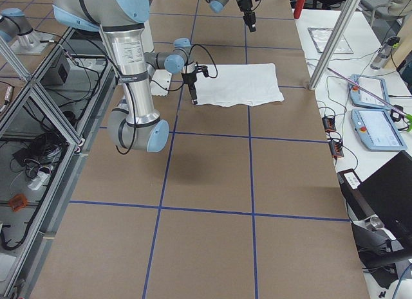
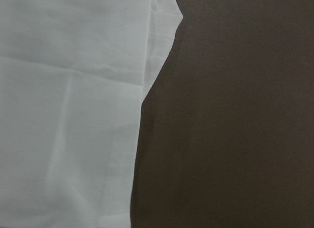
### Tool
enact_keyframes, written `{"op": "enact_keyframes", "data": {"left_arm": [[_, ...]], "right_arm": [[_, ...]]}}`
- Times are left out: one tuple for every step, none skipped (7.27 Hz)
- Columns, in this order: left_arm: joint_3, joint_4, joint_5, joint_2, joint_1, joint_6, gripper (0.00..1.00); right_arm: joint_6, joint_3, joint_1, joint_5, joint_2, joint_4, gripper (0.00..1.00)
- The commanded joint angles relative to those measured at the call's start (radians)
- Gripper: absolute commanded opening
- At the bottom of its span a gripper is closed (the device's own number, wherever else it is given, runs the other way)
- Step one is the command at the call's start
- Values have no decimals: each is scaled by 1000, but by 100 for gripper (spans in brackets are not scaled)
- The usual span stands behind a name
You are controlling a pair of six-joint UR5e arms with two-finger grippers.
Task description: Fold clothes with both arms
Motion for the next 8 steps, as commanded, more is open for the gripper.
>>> {"op": "enact_keyframes", "data": {"left_arm": [[-1,0,2,-1,0,0,46],[-1,0,4,1,-1,0,46],[-3,0,5,4,-3,0,46],[-4,0,7,5,-4,0,46],[-6,0,33,7,-4,0,46],[-6,0,53,8,-3,0,46],[-21,0,88,11,-4,-1,46],[-27,1,110,11,-4,-2,46]], "right_arm": [[457,-39,2,2,11,244,100],[642,-50,1,-1,9,284,100],[794,-53,-8,-9,17,287,100],[971,-62,-28,-62,17,287,100],[1113,-82,-54,-131,17,285,99],[1181,-101,-70,-138,9,285,98],[1237,-114,-82,-146,9,287,91],[1245,-113,-82,-146,12,285,77]]}}
